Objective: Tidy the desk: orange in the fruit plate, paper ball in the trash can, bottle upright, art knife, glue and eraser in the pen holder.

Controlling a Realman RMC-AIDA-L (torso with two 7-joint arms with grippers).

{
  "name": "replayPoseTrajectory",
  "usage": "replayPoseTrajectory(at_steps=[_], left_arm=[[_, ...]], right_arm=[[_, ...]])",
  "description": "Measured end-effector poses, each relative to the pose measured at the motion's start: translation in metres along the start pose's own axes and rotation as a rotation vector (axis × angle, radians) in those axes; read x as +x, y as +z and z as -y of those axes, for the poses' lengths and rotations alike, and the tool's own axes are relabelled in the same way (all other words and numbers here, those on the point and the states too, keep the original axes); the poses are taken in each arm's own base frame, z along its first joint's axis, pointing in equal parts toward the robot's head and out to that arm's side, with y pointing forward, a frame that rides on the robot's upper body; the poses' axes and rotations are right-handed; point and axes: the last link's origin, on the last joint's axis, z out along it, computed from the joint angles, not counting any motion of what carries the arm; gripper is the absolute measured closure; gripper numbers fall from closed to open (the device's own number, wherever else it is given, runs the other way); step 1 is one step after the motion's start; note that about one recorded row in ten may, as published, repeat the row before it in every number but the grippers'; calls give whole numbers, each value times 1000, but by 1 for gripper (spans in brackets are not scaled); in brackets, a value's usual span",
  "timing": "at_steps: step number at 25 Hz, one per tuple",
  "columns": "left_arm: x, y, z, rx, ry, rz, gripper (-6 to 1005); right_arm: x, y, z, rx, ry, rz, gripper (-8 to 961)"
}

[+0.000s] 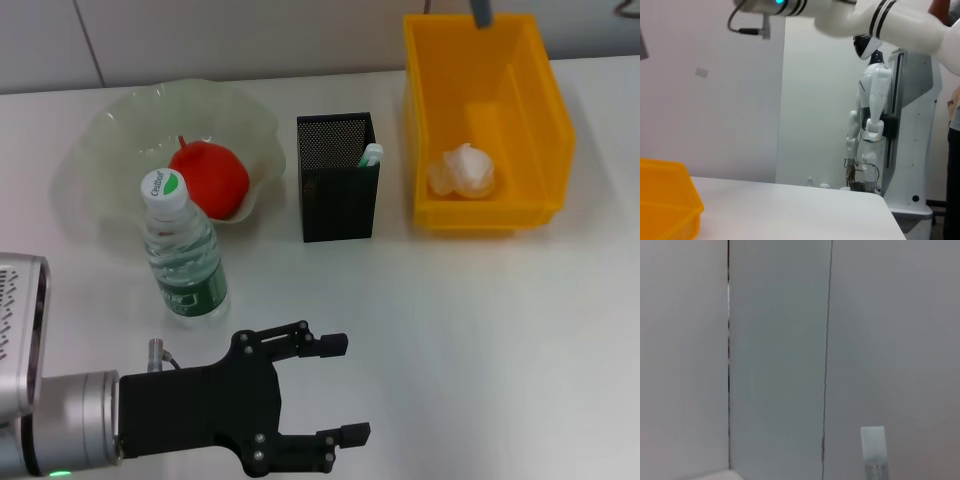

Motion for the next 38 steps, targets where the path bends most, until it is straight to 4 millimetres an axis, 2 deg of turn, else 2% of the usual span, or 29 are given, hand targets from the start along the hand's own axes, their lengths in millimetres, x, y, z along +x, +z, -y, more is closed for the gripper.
replayPoseTrajectory(at_steps=[1, 2, 3, 4, 5, 6, 13, 14, 21, 32, 38], left_arm=[[0, 0, 0, 0, 1, 0, 199], [0, 0, 0, 0, 2, 0, 199], [0, 0, 0, 0, 2, 0, 199], [0, 0, 0, 0, 2, 0, 199], [0, 0, 0, 0, 2, 0, 199], [0, 0, 0, 2, 4, 0, 199], [-1, -1, 0, 8, 13, 3, 198], [-1, -1, 0, 8, 13, 3, 198], [-3, 0, -2, -2, 19, 15, 198], [-7, -1, -5, -16, 14, 31, 199], [-9, -1, -6, -15, 5, 33, 199]], right_arm=[[5, 3, 2, -5, 18, 18, 813], [19, 10, 8, -18, 67, 44, 813], [19, 10, 8, -18, 67, 44, 813], [33, 18, 12, -32, 113, 44, 813], [33, 18, 12, -32, 113, 44, 813], [46, 26, 13, -47, 140, 34, 813], [75, 48, 9, -83, 221, 6, 813], [84, 56, 7, -91, 237, -4, 813], [98, 72, 3, -89, 236, -30, 814], [115, 95, -13, -86, 76, -49, 814], [114, 97, -15, -88, 48, -25, 811]])
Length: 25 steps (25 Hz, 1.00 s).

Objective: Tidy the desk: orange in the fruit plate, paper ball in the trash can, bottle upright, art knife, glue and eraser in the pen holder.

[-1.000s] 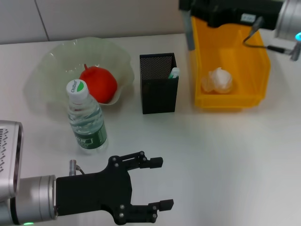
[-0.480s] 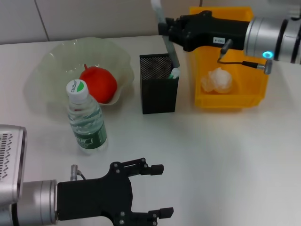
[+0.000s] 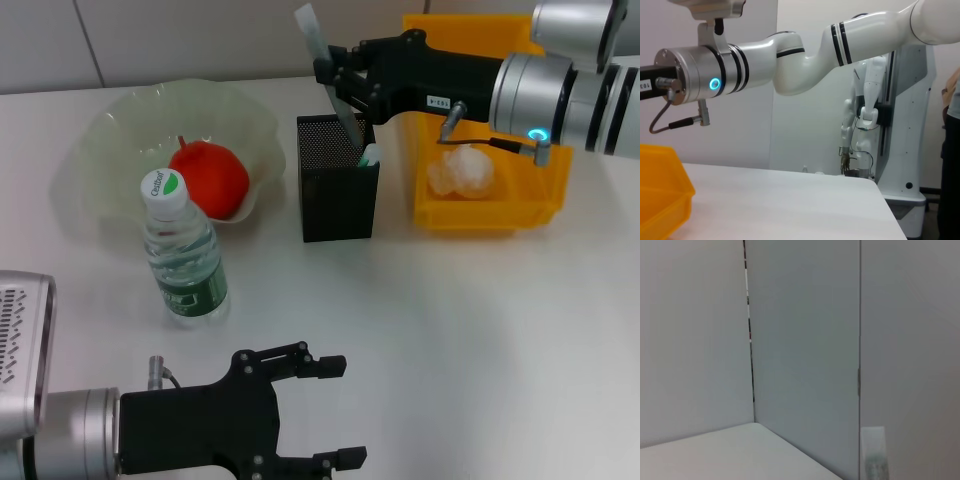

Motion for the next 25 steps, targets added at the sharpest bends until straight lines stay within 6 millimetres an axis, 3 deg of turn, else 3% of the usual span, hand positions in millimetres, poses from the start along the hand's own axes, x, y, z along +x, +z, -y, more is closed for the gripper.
replayPoseTrajectory(at_steps=[8, 19, 25], left_arm=[[-1, 0, 1, 2, -2, 5, 198], [0, -1, 1, 1, 1, -2, 198], [-1, -3, 1, 11, 8, -5, 199]], right_arm=[[18, 3, -1, 35, -42, -11, 800], [18, -2, 0, 47, 34, 9, 785], [11, -25, -5, 31, 42, 81, 566]])
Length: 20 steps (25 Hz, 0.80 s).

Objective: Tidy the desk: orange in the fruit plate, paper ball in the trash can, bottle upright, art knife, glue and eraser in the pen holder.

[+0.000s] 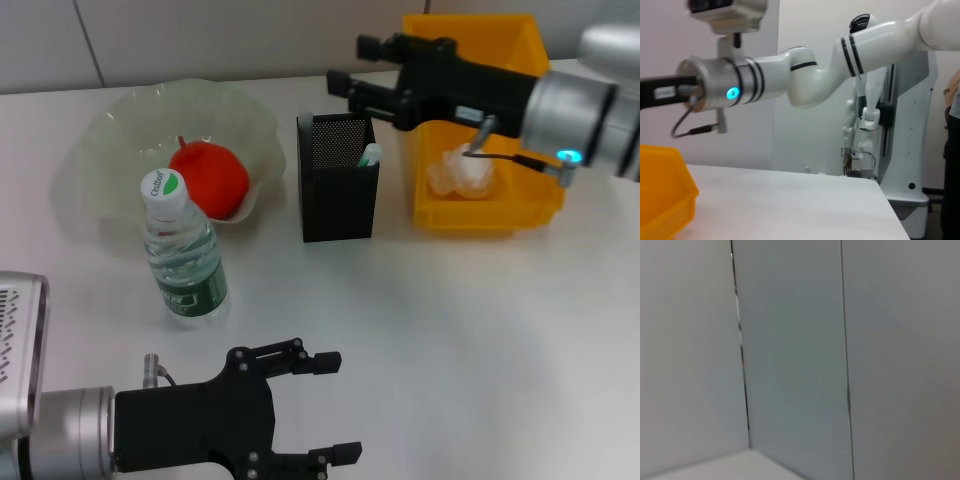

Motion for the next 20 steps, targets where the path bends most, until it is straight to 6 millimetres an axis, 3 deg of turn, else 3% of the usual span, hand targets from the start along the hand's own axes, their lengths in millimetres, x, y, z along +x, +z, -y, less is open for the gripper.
replayPoseTrajectory(at_steps=[2, 8, 14, 17, 20], left_arm=[[0, -1, 0, 7, 10, -4, 199], [-1, -3, -1, 20, 29, -11, 199], [-3, -13, 0, 81, 29, -28, 199], [-4, -19, 0, 114, 32, -47, 198], [-7, -23, 1, 147, 29, -65, 198]], right_arm=[[-4, -15, -3, -6, 2, 47, 343], [2, -73, -21, 0, -17, 130, 167], [41, -123, -51, -9, -91, 76, 168], [69, -140, -69, -16, -102, 18, 168], [98, -145, -84, -31, -34, -20, 169]])
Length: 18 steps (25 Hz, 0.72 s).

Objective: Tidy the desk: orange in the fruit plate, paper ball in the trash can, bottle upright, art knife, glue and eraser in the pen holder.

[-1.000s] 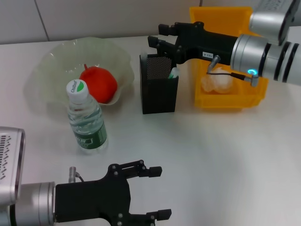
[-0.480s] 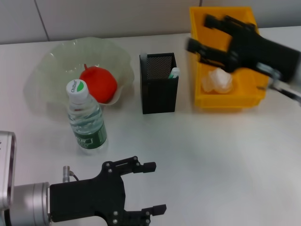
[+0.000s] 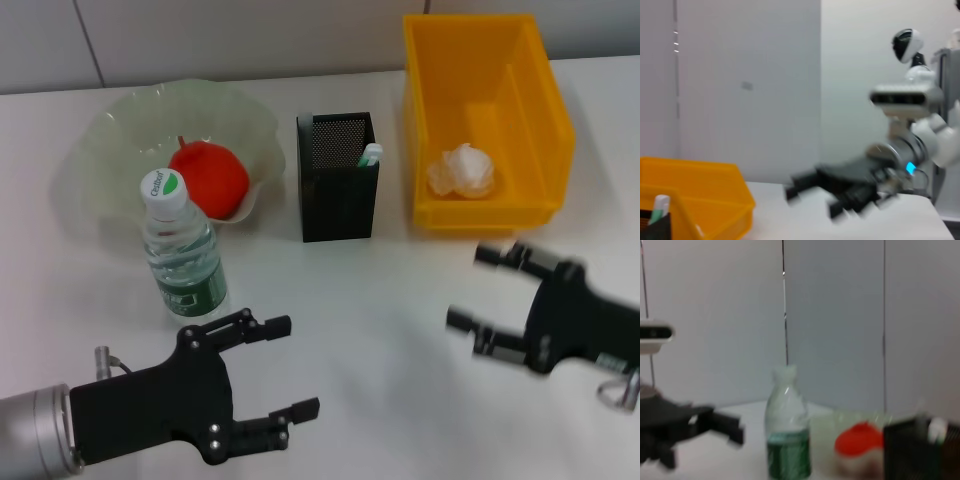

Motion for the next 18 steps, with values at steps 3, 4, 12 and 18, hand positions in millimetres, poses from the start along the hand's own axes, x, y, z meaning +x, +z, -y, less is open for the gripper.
replayPoseTrajectory(at_steps=[3, 4, 12, 18], left_arm=[[-3, -1, 1, 17, -8, -5, 198], [-3, -1, 1, 19, -7, -7, 198], [-12, -3, -3, 56, 1, -20, 198], [-19, -5, -6, 100, -10, -31, 198]], right_arm=[[21, 7, -11, -26, 26, -42, 169], [26, 9, -14, -33, 23, -50, 169], [41, 24, -22, -50, -38, -70, 170], [38, 25, -25, -55, -70, -35, 170]])
